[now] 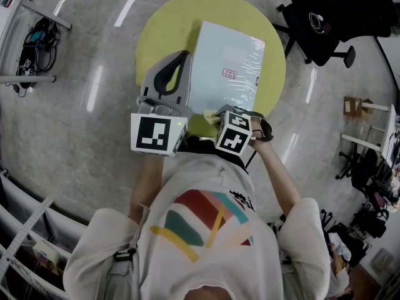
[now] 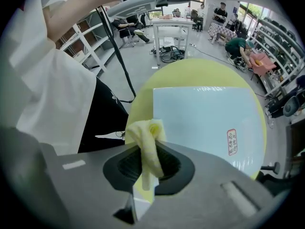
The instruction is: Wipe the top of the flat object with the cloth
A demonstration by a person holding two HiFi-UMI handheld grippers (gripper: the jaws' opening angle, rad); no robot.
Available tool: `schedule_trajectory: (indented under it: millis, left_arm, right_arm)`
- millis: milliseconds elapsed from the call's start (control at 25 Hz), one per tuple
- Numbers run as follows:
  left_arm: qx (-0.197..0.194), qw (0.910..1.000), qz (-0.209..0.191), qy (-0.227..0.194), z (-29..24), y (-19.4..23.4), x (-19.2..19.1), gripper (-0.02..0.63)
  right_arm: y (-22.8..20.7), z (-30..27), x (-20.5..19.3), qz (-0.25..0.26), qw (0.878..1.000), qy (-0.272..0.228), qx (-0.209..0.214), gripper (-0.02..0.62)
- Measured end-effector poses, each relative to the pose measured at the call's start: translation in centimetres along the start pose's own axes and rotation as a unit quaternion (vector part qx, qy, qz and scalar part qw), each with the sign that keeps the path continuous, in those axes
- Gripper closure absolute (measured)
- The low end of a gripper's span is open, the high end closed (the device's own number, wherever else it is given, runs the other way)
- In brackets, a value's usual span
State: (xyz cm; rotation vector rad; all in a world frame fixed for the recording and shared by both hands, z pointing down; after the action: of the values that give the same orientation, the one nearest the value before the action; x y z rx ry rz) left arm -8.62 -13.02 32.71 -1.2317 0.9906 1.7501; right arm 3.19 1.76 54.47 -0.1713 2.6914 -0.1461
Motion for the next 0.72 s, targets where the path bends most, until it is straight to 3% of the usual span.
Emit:
schedule_trajectory:
  millis: [280,480,720]
  left_arm:
    - [0.0,1.0,0.0,0.007,0.2,0.2,-0.1,0.592]
    - [0.01,0.9999,-0.01,-0.007,0.4,1.0,0.4,0.592]
    - [0.007,0.9999,-0.007,0.002,0.6,1.0,0.2,0.592]
  right_arm:
    - [-1.2,1.1,0.2,0.002,1.0,-0.003,-0.011,0.569]
    - [-6.4,5.7,2.9,0.022,0.996,-0.026,-0.087,0.569]
    - [-12.8,11.2,6.9,0.068,0.981,-0.045,-0.176,0.569]
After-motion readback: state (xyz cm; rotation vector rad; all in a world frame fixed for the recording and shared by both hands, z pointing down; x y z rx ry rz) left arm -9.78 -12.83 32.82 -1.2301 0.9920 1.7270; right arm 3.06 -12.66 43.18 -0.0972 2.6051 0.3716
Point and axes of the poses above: the fingertips, and each gripper's own axes: z backward along the fingers, y to its left, x out of its top, the point moved 1 cm from there along z, backward along the fingers, and after that the axes turned 15 degrees about -y, right-handed, at the moved point
